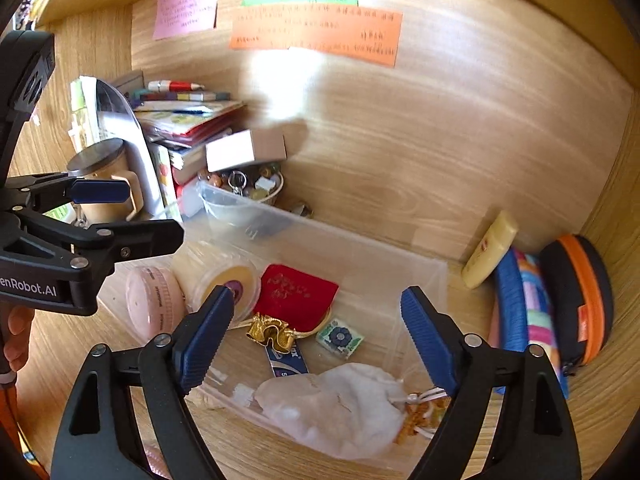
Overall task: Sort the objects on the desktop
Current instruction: 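Move both grippers back toward the pink rope bag and white container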
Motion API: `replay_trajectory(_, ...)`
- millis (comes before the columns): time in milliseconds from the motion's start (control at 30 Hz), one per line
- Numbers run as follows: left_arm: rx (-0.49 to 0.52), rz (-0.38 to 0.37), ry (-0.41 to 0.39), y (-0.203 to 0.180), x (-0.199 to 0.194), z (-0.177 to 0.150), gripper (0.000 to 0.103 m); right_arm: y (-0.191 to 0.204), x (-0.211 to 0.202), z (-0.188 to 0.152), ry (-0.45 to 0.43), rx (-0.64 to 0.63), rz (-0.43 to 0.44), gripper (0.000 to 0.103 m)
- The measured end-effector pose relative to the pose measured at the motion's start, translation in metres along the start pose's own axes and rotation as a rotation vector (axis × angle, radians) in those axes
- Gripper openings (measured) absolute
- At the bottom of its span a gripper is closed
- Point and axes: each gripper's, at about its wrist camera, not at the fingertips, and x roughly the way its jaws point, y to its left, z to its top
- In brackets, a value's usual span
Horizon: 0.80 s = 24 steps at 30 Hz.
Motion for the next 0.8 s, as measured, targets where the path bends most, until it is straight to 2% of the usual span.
replay_trajectory(400,-0.001,0.024,-0.061,-0.003,-0.047,-0.024,0.097,0.008,-0.050,-0.014,-0.055,-0.026,-0.046,0.084)
replay_trajectory(533,-0.001,0.027,-0.061,-0.006,-0.055,-0.037,0.097,0.014,-0.067,-0.025,-0.071,-0.033,-0.059,0.092)
replay_trajectory(800,0.004,0.034,-0.034,-0.017,-0.066,-0.077,0.097,0.028,-0.083,-0.058,-0.060,-0.029,-0.026,0.092)
